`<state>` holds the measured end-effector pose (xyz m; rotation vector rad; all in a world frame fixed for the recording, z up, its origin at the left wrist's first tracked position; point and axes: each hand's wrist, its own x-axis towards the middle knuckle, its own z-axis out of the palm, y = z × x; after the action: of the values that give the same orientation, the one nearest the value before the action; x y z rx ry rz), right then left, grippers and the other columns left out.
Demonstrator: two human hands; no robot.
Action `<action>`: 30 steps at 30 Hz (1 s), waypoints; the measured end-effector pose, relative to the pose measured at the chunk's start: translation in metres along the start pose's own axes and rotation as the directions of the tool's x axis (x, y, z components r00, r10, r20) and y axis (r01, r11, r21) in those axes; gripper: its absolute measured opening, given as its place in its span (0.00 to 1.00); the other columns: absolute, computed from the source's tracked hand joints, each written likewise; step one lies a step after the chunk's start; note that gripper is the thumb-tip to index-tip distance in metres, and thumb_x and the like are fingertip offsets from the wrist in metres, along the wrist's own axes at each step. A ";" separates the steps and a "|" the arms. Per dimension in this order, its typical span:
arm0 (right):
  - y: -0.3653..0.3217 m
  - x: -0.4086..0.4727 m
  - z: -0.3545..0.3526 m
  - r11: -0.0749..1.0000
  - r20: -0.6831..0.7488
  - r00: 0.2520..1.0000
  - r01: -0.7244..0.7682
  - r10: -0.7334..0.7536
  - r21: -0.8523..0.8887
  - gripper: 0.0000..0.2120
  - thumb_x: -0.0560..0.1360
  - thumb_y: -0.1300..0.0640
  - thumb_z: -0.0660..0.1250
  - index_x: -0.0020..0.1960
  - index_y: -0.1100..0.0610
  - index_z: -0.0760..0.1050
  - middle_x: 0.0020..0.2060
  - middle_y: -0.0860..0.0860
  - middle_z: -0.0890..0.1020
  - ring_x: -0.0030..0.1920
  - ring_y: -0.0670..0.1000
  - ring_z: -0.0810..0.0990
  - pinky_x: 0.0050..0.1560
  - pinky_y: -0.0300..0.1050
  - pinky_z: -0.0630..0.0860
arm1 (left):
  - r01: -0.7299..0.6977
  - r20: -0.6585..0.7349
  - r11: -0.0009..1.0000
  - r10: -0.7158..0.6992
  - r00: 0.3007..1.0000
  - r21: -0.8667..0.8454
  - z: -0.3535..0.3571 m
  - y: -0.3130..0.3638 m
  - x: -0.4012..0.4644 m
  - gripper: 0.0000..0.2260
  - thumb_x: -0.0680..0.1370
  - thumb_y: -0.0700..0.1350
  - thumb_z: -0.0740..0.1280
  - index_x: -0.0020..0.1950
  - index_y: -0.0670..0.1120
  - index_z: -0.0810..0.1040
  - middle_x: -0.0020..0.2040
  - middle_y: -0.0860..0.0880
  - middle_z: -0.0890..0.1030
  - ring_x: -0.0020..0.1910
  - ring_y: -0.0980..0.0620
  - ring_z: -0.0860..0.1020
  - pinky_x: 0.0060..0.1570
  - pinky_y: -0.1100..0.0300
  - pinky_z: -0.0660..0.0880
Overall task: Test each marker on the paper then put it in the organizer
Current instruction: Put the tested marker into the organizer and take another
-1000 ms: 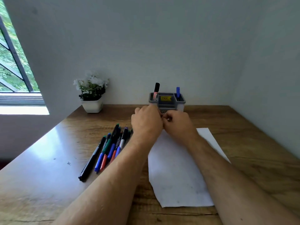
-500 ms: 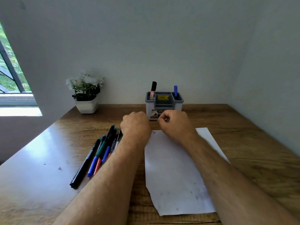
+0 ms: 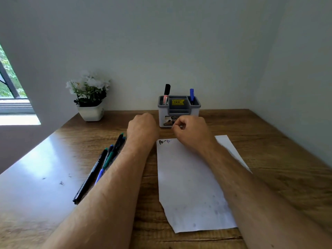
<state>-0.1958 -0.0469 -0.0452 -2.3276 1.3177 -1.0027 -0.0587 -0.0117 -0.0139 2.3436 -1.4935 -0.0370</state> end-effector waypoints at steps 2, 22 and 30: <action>0.000 -0.001 0.000 1.000 0.001 1.000 0.003 -0.003 0.006 0.05 0.78 0.55 0.66 0.46 0.52 0.79 0.39 0.44 0.79 0.39 0.40 0.77 0.37 0.29 0.68 | 0.035 -0.001 0.996 -0.035 0.999 -0.077 0.000 0.000 0.005 0.06 0.77 0.39 0.67 0.43 0.43 0.70 0.35 0.46 0.69 0.34 0.49 0.70 0.41 0.55 0.71; -0.014 -0.005 -0.006 0.866 -0.172 0.909 0.415 -0.380 0.278 0.13 0.79 0.49 0.66 0.62 0.46 0.77 0.52 0.51 0.78 0.53 0.47 0.78 0.54 0.43 0.79 | 0.360 0.359 -0.055 0.024 0.933 -0.931 -0.009 -0.014 0.020 0.05 0.76 0.36 0.71 0.50 0.37 0.81 0.43 0.43 0.83 0.34 0.55 0.83 0.31 0.66 0.78; -0.020 -0.008 -0.015 0.874 -0.359 0.922 0.288 -0.143 0.391 0.16 0.84 0.52 0.56 0.38 0.46 0.70 0.30 0.44 0.73 0.30 0.41 0.72 0.30 0.33 0.68 | 0.192 0.216 0.178 0.125 0.968 -0.965 -0.003 0.010 -0.003 0.10 0.78 0.44 0.70 0.57 0.42 0.82 0.51 0.44 0.84 0.46 0.50 0.80 0.46 0.57 0.81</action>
<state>-0.1959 -0.0278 -0.0270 -2.0470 0.8091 -1.6190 -0.0683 -0.0122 -0.0085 1.2107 -0.9169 -1.0543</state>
